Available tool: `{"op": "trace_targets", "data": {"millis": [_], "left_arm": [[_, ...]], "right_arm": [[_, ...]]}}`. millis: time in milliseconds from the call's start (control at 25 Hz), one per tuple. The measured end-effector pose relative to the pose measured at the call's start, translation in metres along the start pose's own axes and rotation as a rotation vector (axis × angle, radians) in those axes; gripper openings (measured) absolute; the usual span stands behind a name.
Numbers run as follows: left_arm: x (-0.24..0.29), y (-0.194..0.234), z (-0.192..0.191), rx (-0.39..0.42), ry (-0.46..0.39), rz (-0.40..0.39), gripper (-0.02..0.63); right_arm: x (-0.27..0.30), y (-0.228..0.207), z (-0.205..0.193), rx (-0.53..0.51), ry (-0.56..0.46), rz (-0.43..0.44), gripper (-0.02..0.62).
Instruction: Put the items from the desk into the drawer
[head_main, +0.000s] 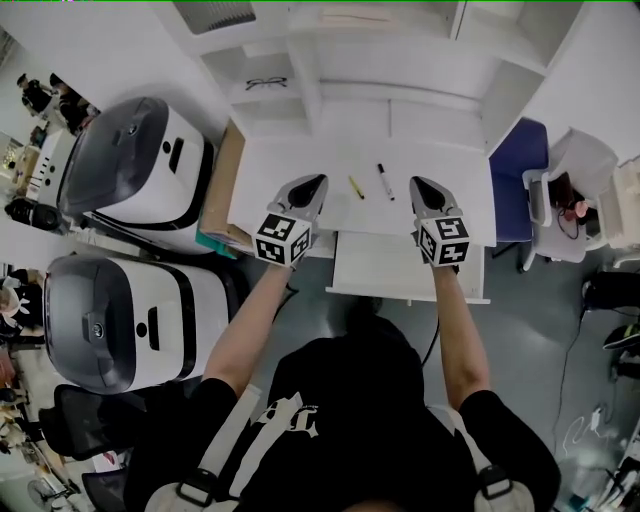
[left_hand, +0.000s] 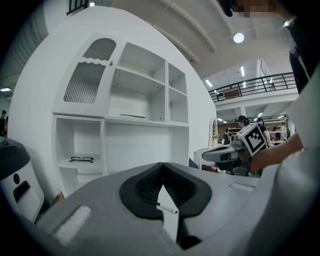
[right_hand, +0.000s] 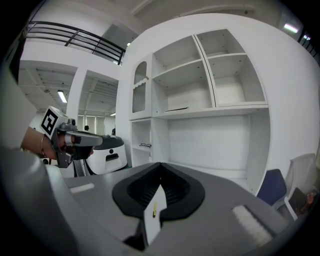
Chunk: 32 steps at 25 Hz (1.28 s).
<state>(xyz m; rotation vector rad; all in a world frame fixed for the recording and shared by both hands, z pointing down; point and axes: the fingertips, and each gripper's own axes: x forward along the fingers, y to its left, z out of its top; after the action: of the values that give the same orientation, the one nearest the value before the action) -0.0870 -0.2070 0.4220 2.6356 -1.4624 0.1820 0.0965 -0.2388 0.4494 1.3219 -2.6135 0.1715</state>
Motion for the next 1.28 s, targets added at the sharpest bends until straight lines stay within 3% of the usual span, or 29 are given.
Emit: {"op": "trace_targets", "data": {"millis": [440, 1280], "left_arm": [[0.075, 0.0, 0.016, 0.002, -0.013, 0.004, 0.005], [0.093, 0.027, -0.01, -0.057, -0.009, 0.031, 0.005]], "right_arm": [[0.033, -0.067, 0.001, 0.018, -0.006, 0.016, 0.003], [0.072, -0.069, -0.022, 0.002, 0.063, 0.051, 0.005]]}}
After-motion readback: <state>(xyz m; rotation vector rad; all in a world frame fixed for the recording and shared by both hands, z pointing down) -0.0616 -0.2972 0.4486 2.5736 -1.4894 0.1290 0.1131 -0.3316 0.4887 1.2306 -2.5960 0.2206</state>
